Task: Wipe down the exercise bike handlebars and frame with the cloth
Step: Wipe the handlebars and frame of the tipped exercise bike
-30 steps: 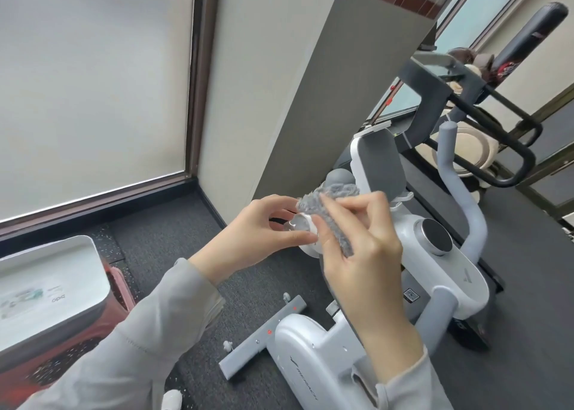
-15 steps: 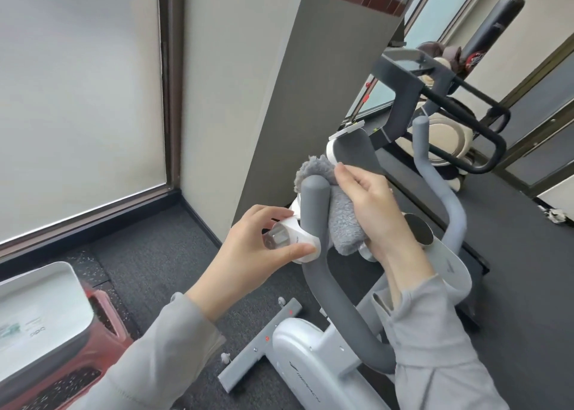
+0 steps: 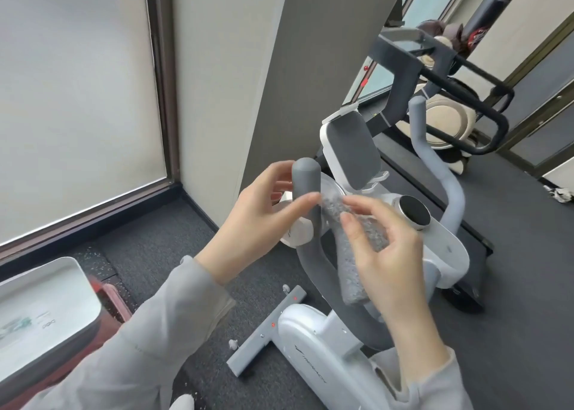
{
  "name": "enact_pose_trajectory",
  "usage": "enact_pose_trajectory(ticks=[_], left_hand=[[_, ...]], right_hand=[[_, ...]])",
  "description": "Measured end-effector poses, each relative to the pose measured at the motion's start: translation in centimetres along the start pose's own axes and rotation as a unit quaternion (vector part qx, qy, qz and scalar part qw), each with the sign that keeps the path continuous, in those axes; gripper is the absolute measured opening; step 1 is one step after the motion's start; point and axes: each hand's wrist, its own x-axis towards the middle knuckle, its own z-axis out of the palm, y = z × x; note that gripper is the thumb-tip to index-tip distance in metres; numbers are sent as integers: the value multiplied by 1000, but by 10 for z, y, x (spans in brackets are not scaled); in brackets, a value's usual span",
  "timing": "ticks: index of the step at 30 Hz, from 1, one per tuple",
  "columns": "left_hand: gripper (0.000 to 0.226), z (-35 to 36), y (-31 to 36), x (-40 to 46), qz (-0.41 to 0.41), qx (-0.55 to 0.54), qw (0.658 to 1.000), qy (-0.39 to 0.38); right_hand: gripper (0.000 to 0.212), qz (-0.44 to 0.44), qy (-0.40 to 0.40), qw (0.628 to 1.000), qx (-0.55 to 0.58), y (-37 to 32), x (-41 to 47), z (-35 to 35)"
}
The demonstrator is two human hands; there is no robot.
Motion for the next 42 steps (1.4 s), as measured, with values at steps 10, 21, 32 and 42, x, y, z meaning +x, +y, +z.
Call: enact_pose_trajectory(ticks=[10,21,32,42], left_hand=[[35,4,5,8,3,16,1000,21],[39,5,6,4,18,18,1000,17],[58,-5,4,-14,221,322,920,18],[20,2,5,2,343,486,797,-104]], right_hand=[[15,-39,-2,996,-79,12,-41,10],[11,80,2,994,-67,25,-45,-17],[12,73,-41,994,-74,25,-37,1],[14,-3,114,987,-115,10,-66,13]])
